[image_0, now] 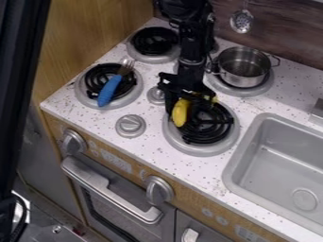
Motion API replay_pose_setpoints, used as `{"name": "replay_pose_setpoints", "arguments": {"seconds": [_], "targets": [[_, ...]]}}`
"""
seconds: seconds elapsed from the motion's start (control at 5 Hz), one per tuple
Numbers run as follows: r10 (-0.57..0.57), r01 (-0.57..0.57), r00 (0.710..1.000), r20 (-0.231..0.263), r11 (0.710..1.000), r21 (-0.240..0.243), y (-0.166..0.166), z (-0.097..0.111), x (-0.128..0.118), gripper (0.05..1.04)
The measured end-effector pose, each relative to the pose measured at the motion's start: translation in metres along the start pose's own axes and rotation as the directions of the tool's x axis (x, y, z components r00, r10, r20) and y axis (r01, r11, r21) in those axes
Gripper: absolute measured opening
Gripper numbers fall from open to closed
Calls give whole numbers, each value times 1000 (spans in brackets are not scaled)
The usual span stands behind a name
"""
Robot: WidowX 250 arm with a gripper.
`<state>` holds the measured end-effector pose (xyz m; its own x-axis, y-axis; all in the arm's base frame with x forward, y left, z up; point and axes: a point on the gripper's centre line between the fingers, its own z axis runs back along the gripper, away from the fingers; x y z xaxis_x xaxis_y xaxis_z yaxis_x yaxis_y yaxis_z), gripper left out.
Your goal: Take the yellow thing and put it at center of the stove
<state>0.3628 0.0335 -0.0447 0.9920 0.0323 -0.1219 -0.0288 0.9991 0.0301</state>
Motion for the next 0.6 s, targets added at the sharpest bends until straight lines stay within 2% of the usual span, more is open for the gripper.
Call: {"name": "replay_pose_setpoints", "arguments": {"seconds": [0.2, 0.4, 0.6], "targets": [[64, -64, 997, 34, 998, -26, 14, 7, 6, 566], [162, -161, 982, 95, 987, -17, 59, 34, 29, 566], [200, -200, 980, 21, 980, -14, 79, 12, 43, 564]]}}
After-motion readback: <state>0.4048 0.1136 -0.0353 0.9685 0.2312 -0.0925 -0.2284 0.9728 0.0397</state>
